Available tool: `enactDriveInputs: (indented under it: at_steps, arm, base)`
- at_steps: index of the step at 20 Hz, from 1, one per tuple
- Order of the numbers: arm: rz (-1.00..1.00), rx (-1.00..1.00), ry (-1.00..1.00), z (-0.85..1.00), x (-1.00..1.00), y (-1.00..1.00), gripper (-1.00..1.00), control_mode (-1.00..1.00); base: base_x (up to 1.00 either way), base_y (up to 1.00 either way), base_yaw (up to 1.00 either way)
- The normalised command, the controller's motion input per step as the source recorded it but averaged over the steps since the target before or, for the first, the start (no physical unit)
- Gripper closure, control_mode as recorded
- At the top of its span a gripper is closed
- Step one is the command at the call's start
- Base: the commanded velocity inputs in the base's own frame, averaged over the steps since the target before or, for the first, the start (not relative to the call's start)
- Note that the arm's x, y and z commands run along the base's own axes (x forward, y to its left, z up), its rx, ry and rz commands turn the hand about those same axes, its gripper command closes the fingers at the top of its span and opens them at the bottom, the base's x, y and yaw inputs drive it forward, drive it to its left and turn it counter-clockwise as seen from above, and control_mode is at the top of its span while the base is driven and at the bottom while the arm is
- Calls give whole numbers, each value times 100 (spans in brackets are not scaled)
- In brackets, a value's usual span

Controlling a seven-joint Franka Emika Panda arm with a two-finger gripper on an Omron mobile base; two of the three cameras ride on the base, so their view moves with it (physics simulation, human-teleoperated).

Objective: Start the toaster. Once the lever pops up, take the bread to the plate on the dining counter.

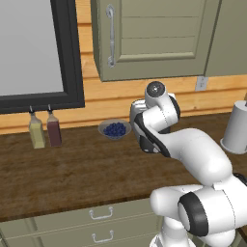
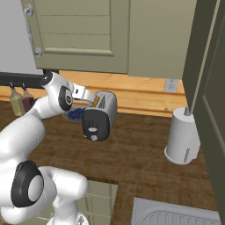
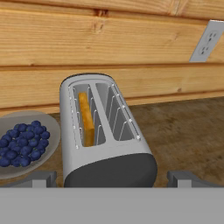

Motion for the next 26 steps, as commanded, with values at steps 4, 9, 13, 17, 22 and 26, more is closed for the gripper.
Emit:
enactDriveInputs:
  at_steps: [4, 9, 13, 17, 22, 26]
  arm:
    - [0, 0, 0, 0, 0, 0, -100, -100]
    - [0, 0, 0, 0, 0, 0, -100, -100]
    - [0, 0, 0, 0, 0, 0, -100, -100]
    - [0, 0, 0, 0, 0, 0, -100, -100]
    - [0, 0, 0, 0, 0, 0, -100, -100]
    - [0, 0, 0, 0, 0, 0, -100, -100]
  base:
    - [0, 0, 0]
    - [0, 0, 0]
    - [0, 0, 0]
    - [0, 0, 0]
    - [0, 0, 0]
    - [0, 0, 0]
